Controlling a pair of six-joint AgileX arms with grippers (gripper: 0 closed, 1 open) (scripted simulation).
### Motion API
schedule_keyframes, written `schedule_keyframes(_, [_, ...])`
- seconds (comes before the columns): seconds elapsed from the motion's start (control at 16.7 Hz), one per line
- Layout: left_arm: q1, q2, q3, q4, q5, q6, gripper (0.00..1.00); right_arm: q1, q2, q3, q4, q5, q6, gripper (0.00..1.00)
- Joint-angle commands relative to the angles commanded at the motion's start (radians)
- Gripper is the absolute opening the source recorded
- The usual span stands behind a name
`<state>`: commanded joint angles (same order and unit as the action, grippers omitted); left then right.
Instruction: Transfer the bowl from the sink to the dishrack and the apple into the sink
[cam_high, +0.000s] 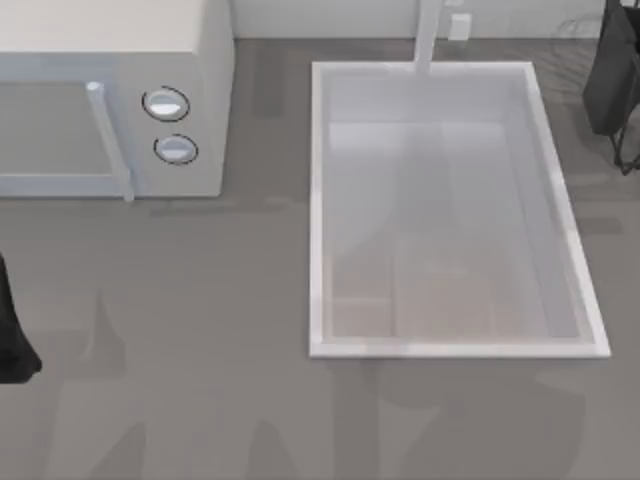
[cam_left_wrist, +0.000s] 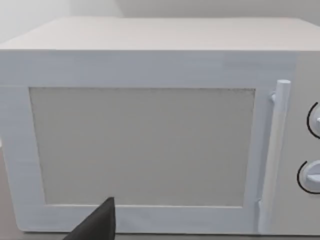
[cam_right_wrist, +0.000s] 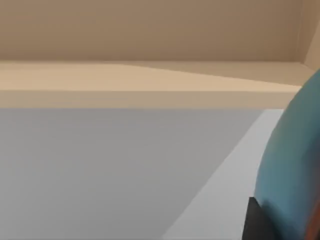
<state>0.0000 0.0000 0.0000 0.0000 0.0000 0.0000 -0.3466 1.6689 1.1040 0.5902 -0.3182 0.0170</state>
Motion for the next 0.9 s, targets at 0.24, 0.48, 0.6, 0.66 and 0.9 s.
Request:
schedule_keyframes(0.24, [0.000,0.000,0.000,0.000,0.000,0.000,1.00,0.032,0.106,-0.100,0.196,0.033,-0.001,0.00])
schedule_keyframes(0.48, [0.000,0.000,0.000,0.000,0.000,0.000,1.00,0.040,0.128,-0.125,0.233,0.041,-0.001,0.00])
schedule_keyframes(0.6, [0.000,0.000,0.000,0.000,0.000,0.000,1.00,0.040,0.128,-0.125,0.233,0.041,-0.001,0.00])
schedule_keyframes(0.66, [0.000,0.000,0.000,0.000,0.000,0.000,1.00,0.040,0.128,-0.125,0.233,0.041,-0.001,0.08])
schedule_keyframes(0.9, [0.000,0.000,0.000,0.000,0.000,0.000,1.00,0.040,0.128,-0.125,0.233,0.041,-0.001,0.38])
